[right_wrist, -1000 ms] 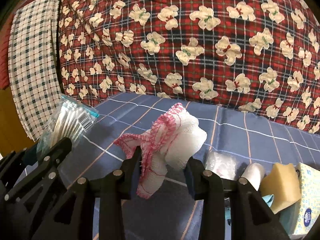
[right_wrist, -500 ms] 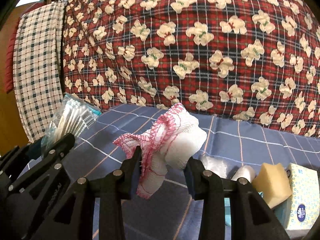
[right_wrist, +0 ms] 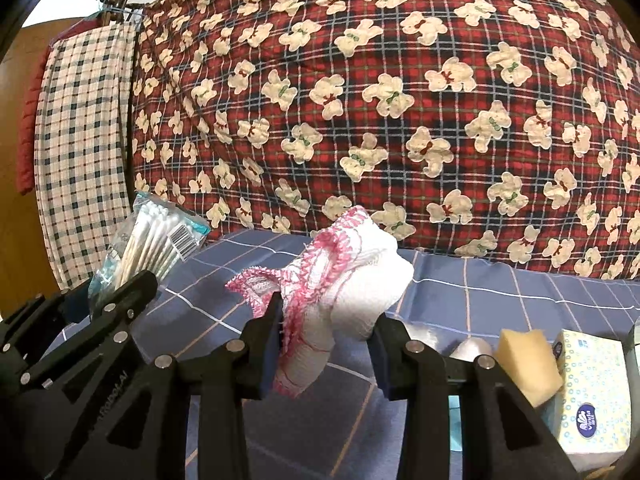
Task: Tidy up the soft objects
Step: 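Lift the towel with the right gripper while the left gripper holds the swab bag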
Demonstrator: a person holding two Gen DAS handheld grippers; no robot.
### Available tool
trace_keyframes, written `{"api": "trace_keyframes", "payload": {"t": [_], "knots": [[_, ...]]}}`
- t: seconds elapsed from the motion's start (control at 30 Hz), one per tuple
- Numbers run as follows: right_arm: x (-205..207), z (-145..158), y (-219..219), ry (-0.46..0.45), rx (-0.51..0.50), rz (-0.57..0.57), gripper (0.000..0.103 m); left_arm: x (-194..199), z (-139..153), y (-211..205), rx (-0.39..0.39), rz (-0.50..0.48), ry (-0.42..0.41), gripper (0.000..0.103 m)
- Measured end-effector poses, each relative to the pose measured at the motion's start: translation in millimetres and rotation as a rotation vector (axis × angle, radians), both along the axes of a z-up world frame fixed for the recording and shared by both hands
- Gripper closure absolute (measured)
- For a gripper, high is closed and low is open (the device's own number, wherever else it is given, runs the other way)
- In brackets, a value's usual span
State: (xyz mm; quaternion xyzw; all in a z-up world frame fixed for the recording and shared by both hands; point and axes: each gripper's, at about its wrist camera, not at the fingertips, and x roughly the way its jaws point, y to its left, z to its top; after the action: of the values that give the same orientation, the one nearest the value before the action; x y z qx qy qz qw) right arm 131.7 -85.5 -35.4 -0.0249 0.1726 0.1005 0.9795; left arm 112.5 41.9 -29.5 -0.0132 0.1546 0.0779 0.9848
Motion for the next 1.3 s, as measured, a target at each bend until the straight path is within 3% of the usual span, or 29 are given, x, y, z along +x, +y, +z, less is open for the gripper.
{"api": "trace_keyframes", "payload": {"t": [0.73,1.3], "knots": [[-33.9,4.8,-33.7,-0.065,0.014,-0.018,0.062,-21.3,1.9,-19.9,0.003,-0.051,-0.032,0.075],[-52.3,5.8,-49.0,-0.079,0.030,-0.010,0.062,-27.0,-0.7,-41.8,-0.031,-0.103,0.007,0.075]]}}
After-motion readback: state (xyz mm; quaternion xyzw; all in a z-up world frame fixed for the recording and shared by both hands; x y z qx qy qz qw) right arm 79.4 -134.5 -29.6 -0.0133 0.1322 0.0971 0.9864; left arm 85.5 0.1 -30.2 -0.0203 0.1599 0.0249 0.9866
